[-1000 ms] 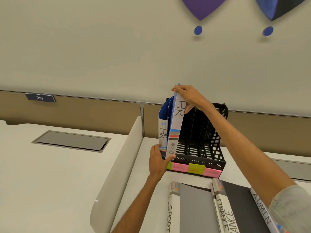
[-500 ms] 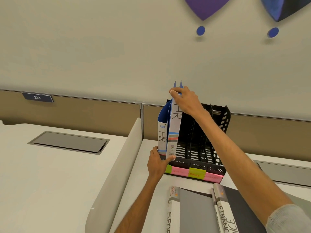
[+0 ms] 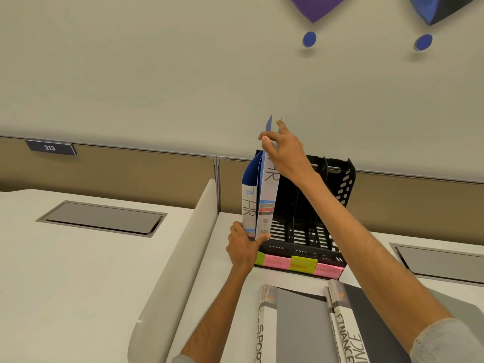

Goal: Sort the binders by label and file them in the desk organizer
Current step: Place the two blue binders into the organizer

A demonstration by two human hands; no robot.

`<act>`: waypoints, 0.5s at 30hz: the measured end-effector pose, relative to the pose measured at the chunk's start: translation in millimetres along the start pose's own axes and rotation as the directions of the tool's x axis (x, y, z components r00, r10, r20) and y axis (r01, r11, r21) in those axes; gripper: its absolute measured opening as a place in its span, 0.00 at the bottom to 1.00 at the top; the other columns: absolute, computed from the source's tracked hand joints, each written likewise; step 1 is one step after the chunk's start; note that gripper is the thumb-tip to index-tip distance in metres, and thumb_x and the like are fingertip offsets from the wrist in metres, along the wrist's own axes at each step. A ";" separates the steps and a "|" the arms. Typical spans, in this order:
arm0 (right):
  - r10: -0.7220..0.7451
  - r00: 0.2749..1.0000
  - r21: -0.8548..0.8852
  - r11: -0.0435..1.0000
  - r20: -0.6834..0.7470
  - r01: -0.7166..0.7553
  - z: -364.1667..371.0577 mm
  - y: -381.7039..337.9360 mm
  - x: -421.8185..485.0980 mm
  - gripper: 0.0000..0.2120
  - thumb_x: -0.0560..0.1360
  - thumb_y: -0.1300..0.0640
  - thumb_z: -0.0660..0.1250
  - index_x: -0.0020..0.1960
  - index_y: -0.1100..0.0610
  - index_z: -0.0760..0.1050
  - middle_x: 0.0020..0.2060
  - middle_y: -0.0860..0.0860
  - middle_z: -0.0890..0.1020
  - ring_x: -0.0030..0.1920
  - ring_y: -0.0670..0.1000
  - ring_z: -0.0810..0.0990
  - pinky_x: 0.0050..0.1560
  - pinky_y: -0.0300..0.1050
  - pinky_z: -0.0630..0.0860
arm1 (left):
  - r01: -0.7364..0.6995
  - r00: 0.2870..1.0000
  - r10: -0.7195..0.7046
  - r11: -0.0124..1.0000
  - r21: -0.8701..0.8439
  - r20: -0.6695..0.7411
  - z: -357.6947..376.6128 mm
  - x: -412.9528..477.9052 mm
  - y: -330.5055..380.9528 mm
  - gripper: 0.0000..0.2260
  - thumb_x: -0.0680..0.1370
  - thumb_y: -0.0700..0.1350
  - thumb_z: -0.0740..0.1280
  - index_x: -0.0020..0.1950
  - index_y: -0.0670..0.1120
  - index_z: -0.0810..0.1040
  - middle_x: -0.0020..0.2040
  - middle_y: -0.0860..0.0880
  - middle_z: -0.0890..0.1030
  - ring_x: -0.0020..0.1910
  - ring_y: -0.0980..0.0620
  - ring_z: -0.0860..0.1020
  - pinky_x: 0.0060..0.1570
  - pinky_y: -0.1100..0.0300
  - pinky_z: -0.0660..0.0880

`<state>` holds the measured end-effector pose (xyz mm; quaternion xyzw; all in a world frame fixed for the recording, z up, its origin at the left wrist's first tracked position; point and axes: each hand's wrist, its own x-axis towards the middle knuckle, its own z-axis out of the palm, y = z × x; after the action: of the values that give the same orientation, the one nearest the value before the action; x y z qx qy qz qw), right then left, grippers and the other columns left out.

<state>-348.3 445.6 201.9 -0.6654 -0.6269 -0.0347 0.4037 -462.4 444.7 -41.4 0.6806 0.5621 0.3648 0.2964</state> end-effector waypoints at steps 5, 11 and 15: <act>-0.043 0.999 0.025 0.999 -0.010 0.043 1.7 -0.9 -0.1 0.14 0.82 0.52 0.55 0.57 0.52 0.79 0.72 0.59 0.67 0.63 0.56 0.76 0.56 0.46 0.77 | -0.033 0.999 0.032 0.997 0.066 0.015 0.0 2.2 -2.2 0.31 0.70 0.63 0.72 0.62 0.46 0.65 0.60 0.46 0.75 0.55 0.49 0.76 0.50 0.57 0.76; -0.052 0.996 0.081 0.995 -0.070 0.057 4.8 -3.7 -2.3 0.12 0.82 0.55 0.58 0.55 0.58 0.78 0.60 0.59 0.77 0.57 0.55 0.78 0.56 0.52 0.78 | -0.149 0.989 0.141 0.963 0.224 0.052 -7.6 13.7 -7.1 0.35 0.70 0.71 0.65 0.64 0.46 0.64 0.59 0.48 0.75 0.52 0.50 0.79 0.49 0.56 0.80; -0.032 0.989 0.137 0.989 -0.142 0.052 7.6 -5.2 -2.8 0.11 0.81 0.57 0.59 0.52 0.59 0.79 0.52 0.53 0.80 0.49 0.49 0.78 0.51 0.43 0.76 | -0.174 0.984 0.161 0.951 0.255 0.071 -8.1 14.4 -8.0 0.33 0.72 0.70 0.63 0.65 0.46 0.63 0.61 0.48 0.74 0.50 0.50 0.79 0.46 0.59 0.78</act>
<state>-356.9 447.2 197.8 -0.6178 -0.6121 -0.0452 0.4915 -472.1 460.3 -41.0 0.7676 0.5378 0.2947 0.1865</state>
